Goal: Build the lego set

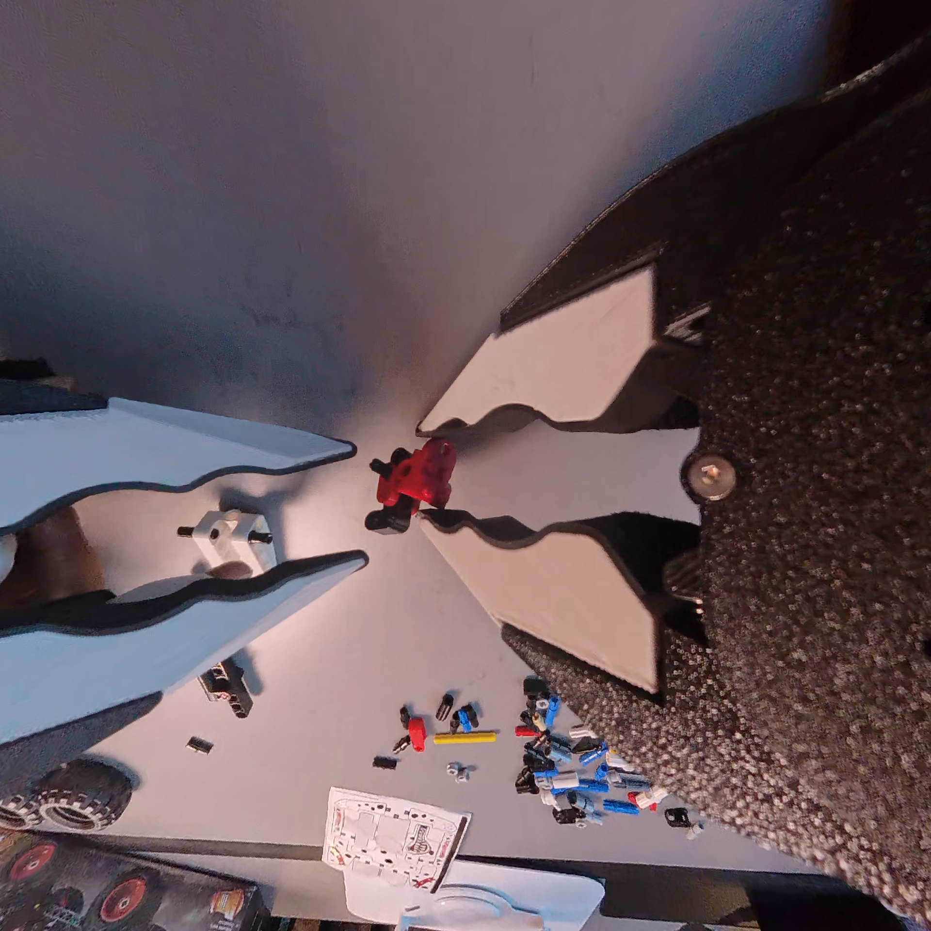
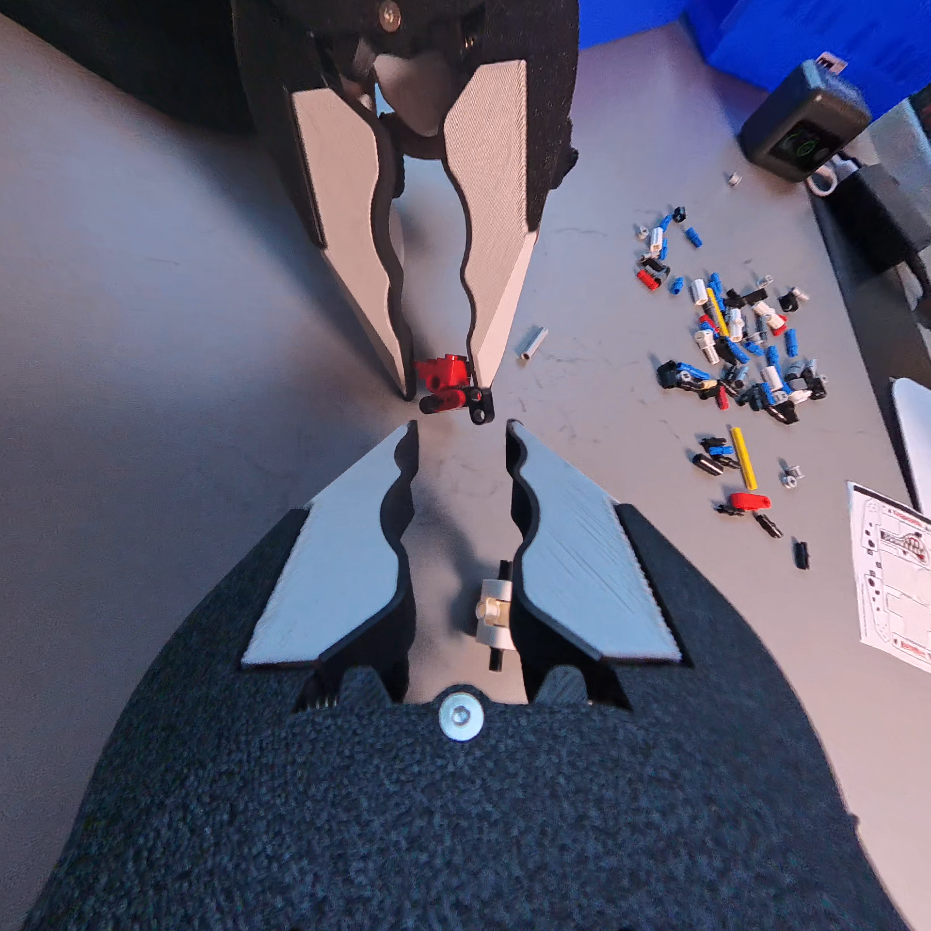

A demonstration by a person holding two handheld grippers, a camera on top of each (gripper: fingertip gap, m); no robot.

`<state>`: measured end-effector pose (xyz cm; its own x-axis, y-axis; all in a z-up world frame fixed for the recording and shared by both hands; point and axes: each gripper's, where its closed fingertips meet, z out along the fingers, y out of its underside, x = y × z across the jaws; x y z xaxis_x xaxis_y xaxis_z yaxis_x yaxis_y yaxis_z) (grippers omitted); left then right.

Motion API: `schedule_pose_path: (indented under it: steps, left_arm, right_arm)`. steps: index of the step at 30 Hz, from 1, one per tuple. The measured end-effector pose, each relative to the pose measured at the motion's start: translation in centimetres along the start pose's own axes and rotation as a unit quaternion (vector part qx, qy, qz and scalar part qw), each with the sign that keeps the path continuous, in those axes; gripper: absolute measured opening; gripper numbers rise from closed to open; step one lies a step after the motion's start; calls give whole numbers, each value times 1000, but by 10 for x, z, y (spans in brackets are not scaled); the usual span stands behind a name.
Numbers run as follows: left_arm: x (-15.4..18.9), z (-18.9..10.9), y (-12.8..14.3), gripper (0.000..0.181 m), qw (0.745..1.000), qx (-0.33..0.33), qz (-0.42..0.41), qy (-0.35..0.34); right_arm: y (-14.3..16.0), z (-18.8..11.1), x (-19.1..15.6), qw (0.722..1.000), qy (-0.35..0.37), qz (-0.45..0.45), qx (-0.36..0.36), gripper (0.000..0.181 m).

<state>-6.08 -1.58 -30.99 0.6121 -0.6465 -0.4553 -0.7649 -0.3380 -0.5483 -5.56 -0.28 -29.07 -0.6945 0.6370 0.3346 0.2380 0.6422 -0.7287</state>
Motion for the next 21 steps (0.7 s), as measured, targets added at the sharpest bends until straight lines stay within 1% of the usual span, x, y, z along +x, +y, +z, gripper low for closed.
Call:
schedule_pose_path:
  steps: [5,8,9,11,12,13,15,18,21]
  left_arm:
    - [2,0,-2,28,1000,-1,23,-4]
    - [5,0,-4,27,999,1,33,-2]
    - [6,0,-5,27,999,0,39,-4]
    - [8,0,-6,26,999,0,46,-4]
    - [9,-1,-6,27,999,4,43,-1]
    - [10,-2,-8,30,999,15,28,9]
    - [12,-5,-10,37,998,40,-26,41]
    - [4,-13,-15,40,990,71,-102,61]
    - [3,-16,-26,39,978,101,-158,86]
  right_arm:
    - [1,4,-6,998,-46,16,-25,42]
    - [2,6,-10,997,-64,19,-38,41]
    - [1,7,-12,997,-69,20,-38,37]
    - [0,8,-14,997,-69,18,-29,17]
    - [2,8,-14,997,-66,14,-34,16]
    - [5,8,-15,997,-65,7,-44,18]
    - [4,6,-16,997,-64,6,-43,27]
    - [1,2,-13,998,-55,8,-34,28]
    - [6,0,-6,998,-50,9,-48,31]
